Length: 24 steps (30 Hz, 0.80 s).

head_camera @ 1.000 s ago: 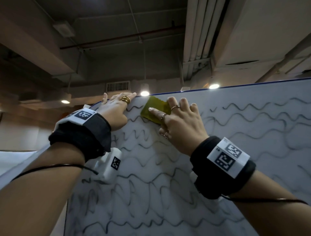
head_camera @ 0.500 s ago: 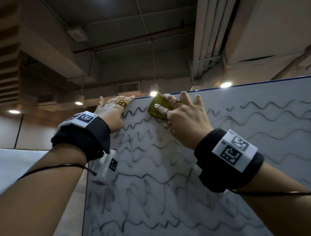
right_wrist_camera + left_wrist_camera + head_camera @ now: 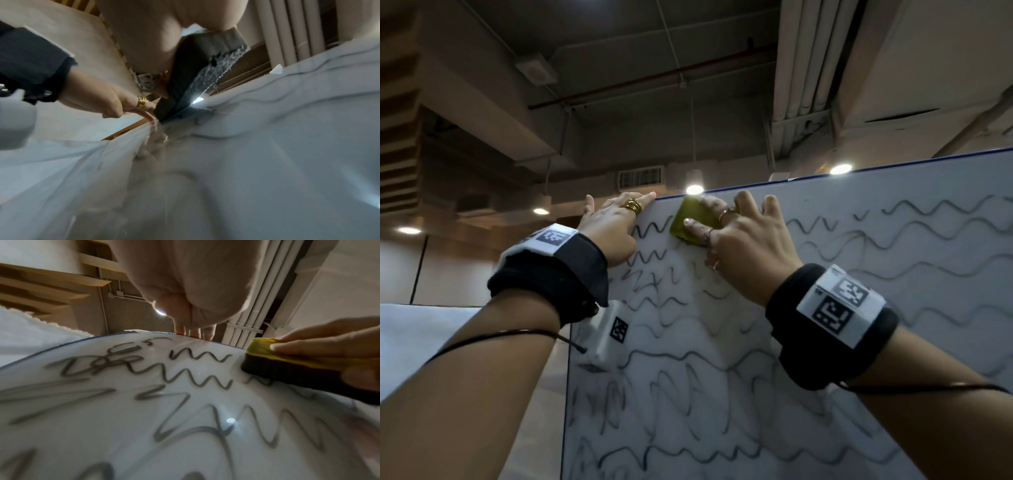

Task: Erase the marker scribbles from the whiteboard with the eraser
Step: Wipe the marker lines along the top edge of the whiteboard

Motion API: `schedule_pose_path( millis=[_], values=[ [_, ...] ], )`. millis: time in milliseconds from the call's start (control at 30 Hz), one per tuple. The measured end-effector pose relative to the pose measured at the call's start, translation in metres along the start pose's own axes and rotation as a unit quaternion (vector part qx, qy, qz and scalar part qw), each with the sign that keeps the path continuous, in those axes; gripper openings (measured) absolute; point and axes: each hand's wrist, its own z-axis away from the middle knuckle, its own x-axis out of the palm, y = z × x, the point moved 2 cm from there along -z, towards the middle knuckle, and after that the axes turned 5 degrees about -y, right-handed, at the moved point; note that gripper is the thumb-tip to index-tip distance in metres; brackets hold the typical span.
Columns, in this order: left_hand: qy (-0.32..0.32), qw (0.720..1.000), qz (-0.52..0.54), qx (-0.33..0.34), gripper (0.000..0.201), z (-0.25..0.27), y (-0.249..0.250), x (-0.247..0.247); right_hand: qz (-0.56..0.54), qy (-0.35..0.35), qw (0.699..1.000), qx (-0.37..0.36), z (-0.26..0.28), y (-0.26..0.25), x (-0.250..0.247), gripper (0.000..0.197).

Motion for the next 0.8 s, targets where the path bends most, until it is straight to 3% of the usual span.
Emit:
schedule_pose_path(
  millis=[100, 233, 333, 467, 667, 800],
  values=[
    [-0.013, 1.0, -0.014, -0.006, 0.083, -0.001, 0.002, 0.0, -0.011, 0.014, 1.0, 0.009, -0.017, -0.016, -0.002, 0.048],
    [0.013, 0.997, -0.071, -0.04, 0.081, 0.007, -0.006, 0.004, -0.016, 0.003, 0.999, -0.044, -0.022, -0.044, 0.007, 0.048],
    [0.014, 0.994, -0.068, -0.087, 0.079, 0.017, -0.022, 0.009, 0.008, -0.006, 0.998, -0.067, -0.013, -0.034, 0.01, 0.051],
    [0.001, 0.992, -0.066, -0.103, 0.08, 0.023, -0.04, 0.018, 0.018, 0.005, 0.999, -0.034, -0.021, -0.02, 0.003, 0.051],
    [0.03, 0.997, 0.042, -0.055, 0.075, 0.022, -0.047, 0.017, -0.002, 0.001, 0.997, -0.072, -0.044, -0.062, 0.006, 0.046],
    [0.04, 0.992, 0.108, -0.048, 0.077, 0.021, -0.049, 0.013, 0.013, -0.013, 0.996, -0.092, -0.027, -0.044, 0.009, 0.05]
  ],
)
